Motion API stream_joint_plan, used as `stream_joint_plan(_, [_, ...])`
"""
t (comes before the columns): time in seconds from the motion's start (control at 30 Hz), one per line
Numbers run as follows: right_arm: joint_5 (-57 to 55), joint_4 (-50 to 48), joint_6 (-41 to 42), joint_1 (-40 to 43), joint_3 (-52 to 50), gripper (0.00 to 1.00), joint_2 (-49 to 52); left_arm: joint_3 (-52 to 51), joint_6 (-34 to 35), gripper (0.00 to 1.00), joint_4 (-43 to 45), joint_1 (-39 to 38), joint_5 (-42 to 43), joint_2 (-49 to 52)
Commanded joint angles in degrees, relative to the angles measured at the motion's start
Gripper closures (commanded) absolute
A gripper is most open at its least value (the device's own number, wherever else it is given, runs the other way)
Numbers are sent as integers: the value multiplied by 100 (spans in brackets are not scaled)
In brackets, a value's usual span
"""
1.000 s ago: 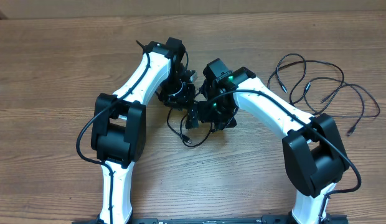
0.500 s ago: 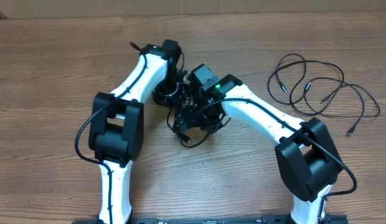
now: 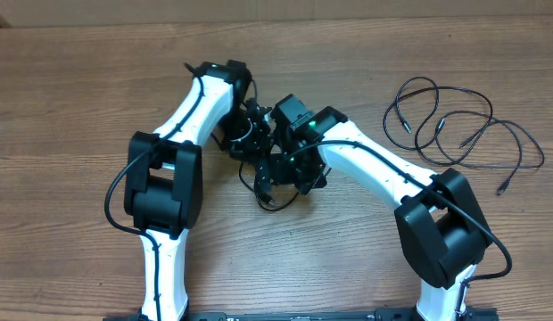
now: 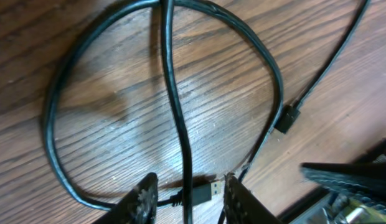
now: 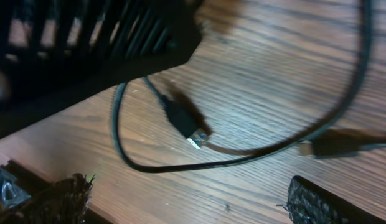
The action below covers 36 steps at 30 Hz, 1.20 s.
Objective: Untangle cables
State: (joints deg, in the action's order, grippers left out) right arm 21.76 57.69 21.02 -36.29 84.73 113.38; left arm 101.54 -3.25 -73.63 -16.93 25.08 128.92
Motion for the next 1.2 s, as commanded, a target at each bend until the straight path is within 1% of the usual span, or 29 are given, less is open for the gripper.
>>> stream_joint_plan(0.0, [-2, -52, -17, -33, -46, 0, -114, -149, 509, 73, 90, -289, -579, 33])
stream_joint_plan(0.03, [44, -66, -17, -39, -46, 0, -114, -177, 560, 79, 122, -321, -664, 33])
stream_joint_plan(0.07, [92, -81, -17, -50, -46, 0, -114, -184, 562, 91, 151, -345, -723, 33])
stream_joint_plan(0.1, [105, -83, -15, -50, -46, 0, -114, -184, 562, 96, 151, -361, -726, 33])
stream_joint_plan(0.2, [103, -81, -20, -48, -46, 0, -114, -55, 503, 96, 48, -341, -396, 33])
stream_joint_plan(0.3, [105, -83, -17, -50, -46, 0, -114, 247, 184, 96, -157, -240, 258, 28])
stream_joint_plan(0.47, [236, -103, -22, -50, -46, 0, -114, 739, 219, 96, -243, 17, 282, 28])
stream_joint_plan(0.6, [409, -236, -20, -50, -46, 0, -114, 800, 223, 96, -131, 205, 254, 28])
stream_joint_plan(0.77, [402, -439, -22, -164, -46, 0, -114, 793, 601, 96, -2, 337, -339, 28])
stream_joint_plan(0.9, [374, -739, -50, -304, -57, 0, -107, 708, 608, 96, 90, 339, -527, 31])
stream_joint_plan(0.97, [356, -1027, -46, -367, -116, 0, -107, 643, 614, 96, 170, 330, -765, 31])
stream_joint_plan(1.03, [164, -1342, -46, -437, -227, 0, -107, 601, 730, 96, 256, 330, -1075, 31])
stream_joint_plan(1.17, [-391, -1849, -48, -546, -490, 0, -107, 584, 1198, 96, 435, 343, -1755, 33])
